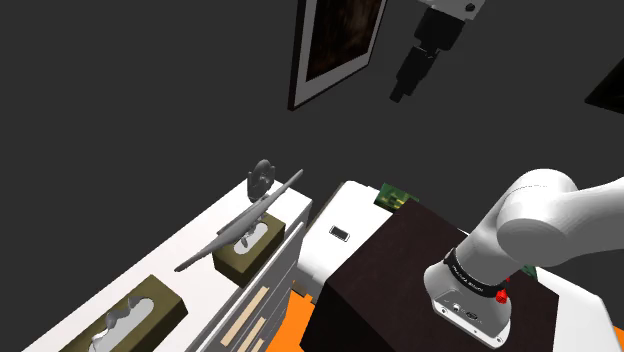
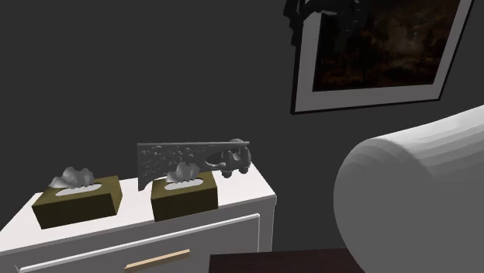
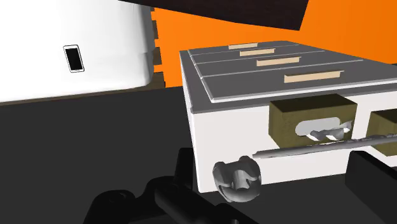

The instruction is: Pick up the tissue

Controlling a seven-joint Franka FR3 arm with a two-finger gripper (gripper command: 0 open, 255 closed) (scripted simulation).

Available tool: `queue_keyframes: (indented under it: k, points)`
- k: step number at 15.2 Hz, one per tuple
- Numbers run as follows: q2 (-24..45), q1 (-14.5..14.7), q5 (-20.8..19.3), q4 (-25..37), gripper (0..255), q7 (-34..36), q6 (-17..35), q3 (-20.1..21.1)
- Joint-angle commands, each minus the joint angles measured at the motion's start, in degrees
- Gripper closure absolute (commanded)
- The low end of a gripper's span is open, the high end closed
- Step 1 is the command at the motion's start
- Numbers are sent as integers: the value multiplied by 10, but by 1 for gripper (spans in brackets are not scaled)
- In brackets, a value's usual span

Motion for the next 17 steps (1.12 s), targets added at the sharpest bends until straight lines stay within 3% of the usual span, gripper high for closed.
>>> queue_keyframes:
  k: [1, 10, 17]
  points:
    - [0, 0, 0, 0, 0, 0, 0, 0]
    - [-69, 27, 76, -167, 0, 143, 180, 129]
    - [-29, 48, 139, -231, 0, 270, 348, 266]
